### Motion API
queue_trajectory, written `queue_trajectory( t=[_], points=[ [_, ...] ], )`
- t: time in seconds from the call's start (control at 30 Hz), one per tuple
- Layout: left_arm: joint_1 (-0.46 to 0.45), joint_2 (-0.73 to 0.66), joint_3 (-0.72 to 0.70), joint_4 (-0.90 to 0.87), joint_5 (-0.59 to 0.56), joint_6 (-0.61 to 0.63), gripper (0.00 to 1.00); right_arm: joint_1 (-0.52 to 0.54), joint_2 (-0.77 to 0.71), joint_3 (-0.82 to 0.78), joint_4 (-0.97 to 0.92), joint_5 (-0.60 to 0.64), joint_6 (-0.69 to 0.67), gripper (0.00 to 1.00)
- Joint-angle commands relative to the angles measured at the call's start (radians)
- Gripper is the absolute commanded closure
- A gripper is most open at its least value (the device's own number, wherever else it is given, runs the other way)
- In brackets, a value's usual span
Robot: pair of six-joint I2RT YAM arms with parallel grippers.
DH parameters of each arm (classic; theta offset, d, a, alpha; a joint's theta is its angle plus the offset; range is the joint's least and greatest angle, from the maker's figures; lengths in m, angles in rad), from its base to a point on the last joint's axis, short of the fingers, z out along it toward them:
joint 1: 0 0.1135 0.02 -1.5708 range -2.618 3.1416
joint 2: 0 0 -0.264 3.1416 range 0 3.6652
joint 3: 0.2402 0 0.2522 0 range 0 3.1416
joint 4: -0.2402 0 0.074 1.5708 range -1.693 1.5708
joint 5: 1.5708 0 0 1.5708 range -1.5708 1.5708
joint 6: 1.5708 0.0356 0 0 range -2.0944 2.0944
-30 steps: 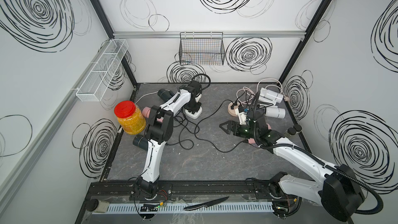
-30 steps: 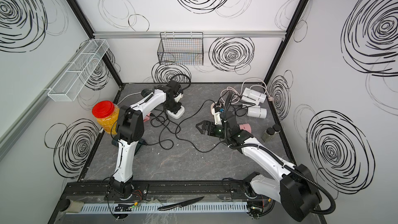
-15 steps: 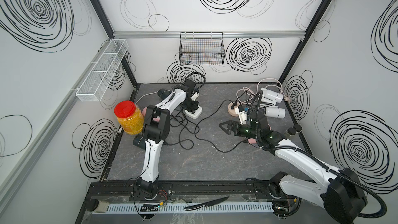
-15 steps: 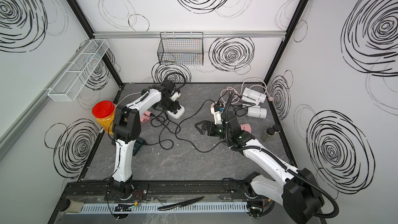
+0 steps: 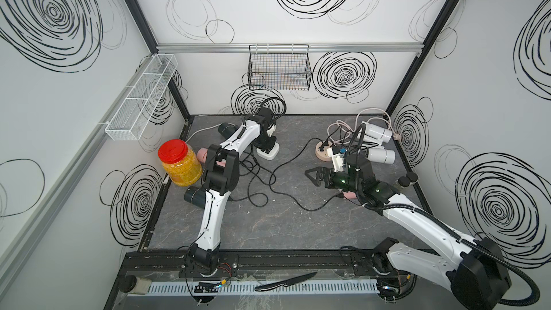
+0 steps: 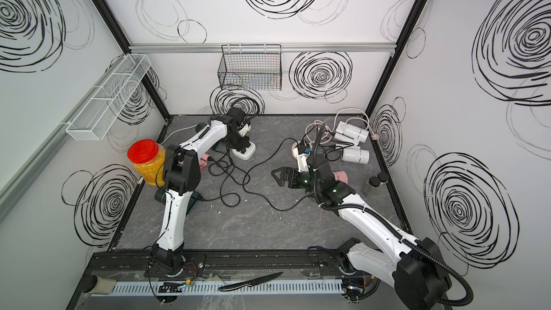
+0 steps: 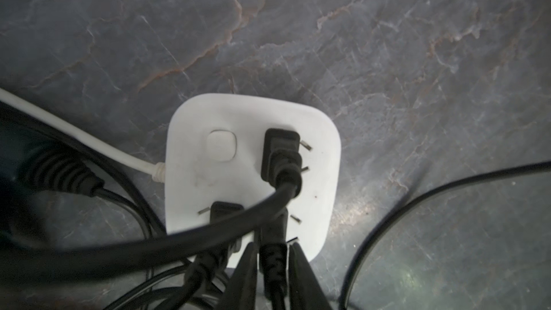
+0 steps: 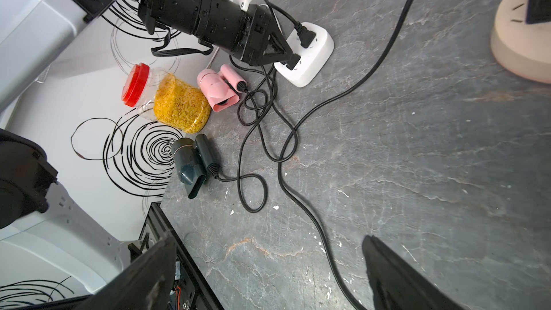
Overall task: Charge the blow dryers
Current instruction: Insert the plug into the socket, then reset both arms
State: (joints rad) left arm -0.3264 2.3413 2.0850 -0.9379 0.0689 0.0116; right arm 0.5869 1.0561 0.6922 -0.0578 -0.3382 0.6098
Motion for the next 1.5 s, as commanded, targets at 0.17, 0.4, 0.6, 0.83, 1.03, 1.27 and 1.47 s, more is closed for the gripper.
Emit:
queue_trajectory(
  t=[0.17, 0.4, 0.6, 0.83, 1.03, 1.27, 1.47],
  points=[
    [-0.006, -0.080, -0.039, 0.031, -0.017, -0.039, 0.38, -0.001, -0.081, 0.029, -0.064, 0.100, -0.063, 0.00],
    [-0.015, -0.322, -0.321, 0.144, 0.014, -0.088, 0.01, -0.015, -0.170, 0.003, -0.059, 0.194, -0.107, 0.00],
    [-0.039, -0.578, -0.583, 0.283, 0.032, -0.158, 0.01, -0.037, -0.204, 0.009, -0.113, 0.277, -0.160, 0.00],
    [-0.069, -0.945, -0.932, 0.555, -0.023, -0.201, 0.01, -0.085, -0.202, 0.008, -0.147, 0.479, -0.249, 0.00],
    [0.000, -1.277, -1.284, 0.833, -0.112, -0.269, 0.01, -0.170, -0.272, -0.117, -0.017, 0.684, -0.226, 0.00],
    [0.086, -1.532, -1.555, 1.005, -0.330, -0.271, 0.01, -0.373, -0.299, -0.190, 0.056, 0.678, -0.211, 0.00],
    [0.185, -1.559, -1.675, 1.101, -0.501, -0.222, 0.01, -0.467, -0.192, -0.275, 0.272, 0.651, -0.310, 0.00]
  ],
)
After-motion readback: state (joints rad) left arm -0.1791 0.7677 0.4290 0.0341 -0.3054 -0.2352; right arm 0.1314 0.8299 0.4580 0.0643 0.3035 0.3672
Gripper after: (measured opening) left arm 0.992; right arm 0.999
